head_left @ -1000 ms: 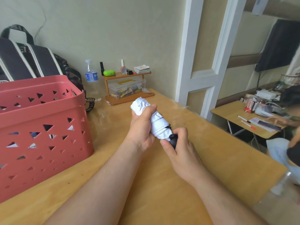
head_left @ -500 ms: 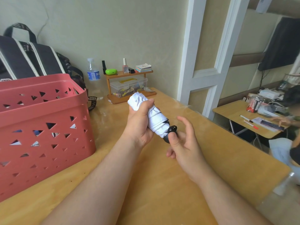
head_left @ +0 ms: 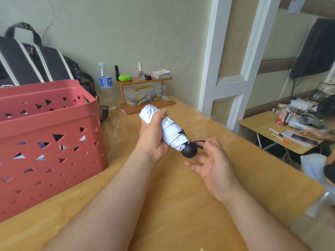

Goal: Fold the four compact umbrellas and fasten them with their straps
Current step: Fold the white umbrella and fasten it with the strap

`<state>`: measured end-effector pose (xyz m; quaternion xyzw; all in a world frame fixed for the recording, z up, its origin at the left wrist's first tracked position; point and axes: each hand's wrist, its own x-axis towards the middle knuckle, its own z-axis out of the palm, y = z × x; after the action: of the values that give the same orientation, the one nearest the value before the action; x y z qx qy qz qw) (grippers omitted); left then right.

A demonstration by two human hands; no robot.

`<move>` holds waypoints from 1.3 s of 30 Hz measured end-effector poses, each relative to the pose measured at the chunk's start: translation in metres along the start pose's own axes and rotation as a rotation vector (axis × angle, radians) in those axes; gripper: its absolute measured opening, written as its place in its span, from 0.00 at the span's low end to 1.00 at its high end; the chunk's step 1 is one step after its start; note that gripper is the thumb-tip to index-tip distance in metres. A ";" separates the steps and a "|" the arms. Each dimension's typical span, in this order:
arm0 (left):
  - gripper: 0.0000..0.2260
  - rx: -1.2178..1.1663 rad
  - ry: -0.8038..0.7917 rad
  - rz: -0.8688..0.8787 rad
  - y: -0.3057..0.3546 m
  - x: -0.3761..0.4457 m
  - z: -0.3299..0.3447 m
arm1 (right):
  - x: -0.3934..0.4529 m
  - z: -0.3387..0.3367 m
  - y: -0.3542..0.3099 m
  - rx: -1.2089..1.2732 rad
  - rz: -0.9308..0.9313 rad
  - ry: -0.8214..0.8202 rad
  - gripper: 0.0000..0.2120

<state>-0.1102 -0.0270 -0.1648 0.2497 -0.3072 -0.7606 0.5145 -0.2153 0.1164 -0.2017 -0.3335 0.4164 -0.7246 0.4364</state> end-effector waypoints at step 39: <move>0.17 0.236 -0.372 -0.072 -0.013 -0.032 0.017 | 0.004 -0.007 0.008 -0.846 -0.269 0.107 0.29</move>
<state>-0.1189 0.0098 -0.1608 0.1744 -0.4746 -0.7703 0.3886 -0.2200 0.1130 -0.2111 -0.4959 0.6510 -0.5571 0.1410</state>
